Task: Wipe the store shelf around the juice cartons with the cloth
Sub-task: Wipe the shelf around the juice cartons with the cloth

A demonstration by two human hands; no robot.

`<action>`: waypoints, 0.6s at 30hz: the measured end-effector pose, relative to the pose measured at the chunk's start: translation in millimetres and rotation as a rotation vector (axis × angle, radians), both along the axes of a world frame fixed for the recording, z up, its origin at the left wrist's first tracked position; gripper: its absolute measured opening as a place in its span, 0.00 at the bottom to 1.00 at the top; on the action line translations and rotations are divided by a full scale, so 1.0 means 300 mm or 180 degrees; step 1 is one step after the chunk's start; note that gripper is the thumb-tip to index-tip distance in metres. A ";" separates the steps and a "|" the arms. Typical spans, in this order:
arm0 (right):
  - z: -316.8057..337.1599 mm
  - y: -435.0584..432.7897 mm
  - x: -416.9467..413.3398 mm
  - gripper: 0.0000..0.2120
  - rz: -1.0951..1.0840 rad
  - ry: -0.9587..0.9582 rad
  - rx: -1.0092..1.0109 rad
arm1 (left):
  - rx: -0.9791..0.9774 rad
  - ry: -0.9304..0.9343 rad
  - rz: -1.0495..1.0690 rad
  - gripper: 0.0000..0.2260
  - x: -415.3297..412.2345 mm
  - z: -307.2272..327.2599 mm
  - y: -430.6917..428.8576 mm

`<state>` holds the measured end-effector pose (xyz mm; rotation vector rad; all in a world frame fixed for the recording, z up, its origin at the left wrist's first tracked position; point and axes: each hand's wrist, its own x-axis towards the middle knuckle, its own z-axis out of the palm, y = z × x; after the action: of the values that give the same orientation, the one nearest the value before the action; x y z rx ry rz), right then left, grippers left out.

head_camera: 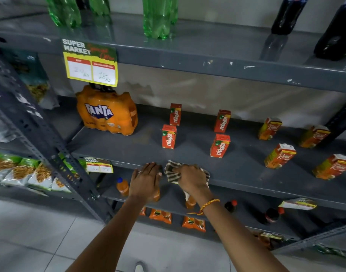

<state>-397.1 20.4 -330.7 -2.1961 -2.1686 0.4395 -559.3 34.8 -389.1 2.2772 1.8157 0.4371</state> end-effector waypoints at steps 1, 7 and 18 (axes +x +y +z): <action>0.005 0.007 -0.038 0.16 0.0095 0.0108 -0.0006 | 0.0009 -0.0004 0.0056 0.18 -0.026 0.005 0.005; 0.076 0.076 -0.290 0.17 -0.0042 0.0908 0.0354 | 0.0239 -0.0364 0.0410 0.15 -0.197 0.018 0.088; 0.170 0.589 -0.511 0.16 -0.1978 0.2044 0.1110 | 0.0402 -0.0155 -0.0404 0.14 -0.430 -0.052 0.264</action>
<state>-550.3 197.1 -279.8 -2.0048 -1.0861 0.5664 -688.4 114.0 -404.6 2.4250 1.6527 0.5953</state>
